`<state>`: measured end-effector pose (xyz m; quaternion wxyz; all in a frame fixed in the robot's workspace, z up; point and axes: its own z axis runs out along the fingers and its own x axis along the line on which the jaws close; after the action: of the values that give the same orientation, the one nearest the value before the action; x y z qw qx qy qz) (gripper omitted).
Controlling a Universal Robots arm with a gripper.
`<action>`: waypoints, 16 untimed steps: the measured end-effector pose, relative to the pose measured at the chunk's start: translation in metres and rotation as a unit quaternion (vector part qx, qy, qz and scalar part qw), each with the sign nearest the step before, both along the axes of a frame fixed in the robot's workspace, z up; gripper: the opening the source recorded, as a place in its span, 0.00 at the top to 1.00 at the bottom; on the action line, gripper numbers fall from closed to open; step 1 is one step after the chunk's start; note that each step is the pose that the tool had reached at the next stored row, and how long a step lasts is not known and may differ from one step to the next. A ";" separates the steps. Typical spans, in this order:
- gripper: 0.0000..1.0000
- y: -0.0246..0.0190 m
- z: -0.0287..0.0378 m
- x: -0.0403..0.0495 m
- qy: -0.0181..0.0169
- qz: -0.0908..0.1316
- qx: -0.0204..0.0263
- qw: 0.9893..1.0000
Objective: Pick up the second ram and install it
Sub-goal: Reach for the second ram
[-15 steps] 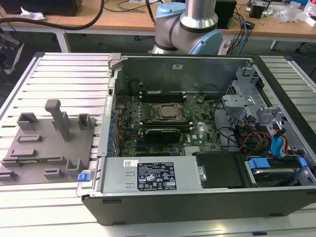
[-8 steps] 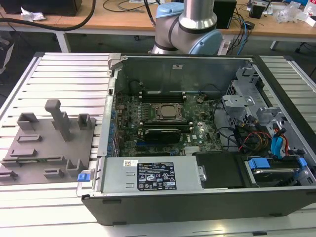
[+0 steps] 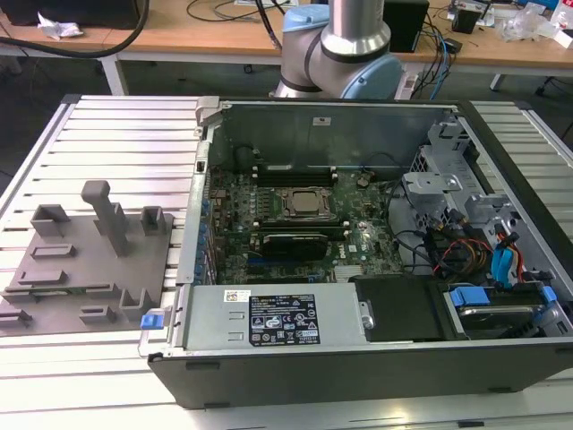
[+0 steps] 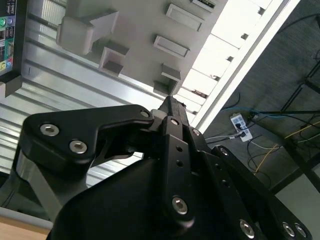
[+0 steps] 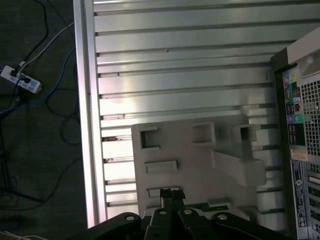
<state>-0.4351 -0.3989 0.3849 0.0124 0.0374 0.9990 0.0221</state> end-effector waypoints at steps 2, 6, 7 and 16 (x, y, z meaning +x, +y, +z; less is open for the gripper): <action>0.89 0.0000 -0.0004 -0.0082 0.000 0.000 0.000 1.000; 0.89 0.0000 -0.0008 -0.0066 0.000 0.000 0.000 1.000; 0.89 -0.0005 -0.0009 -0.0050 0.000 0.000 0.000 1.000; 0.89 -0.0126 -0.0033 0.0055 0.000 0.000 0.000 1.000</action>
<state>-0.4296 -0.4115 0.3816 0.0125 0.0374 0.9990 0.0221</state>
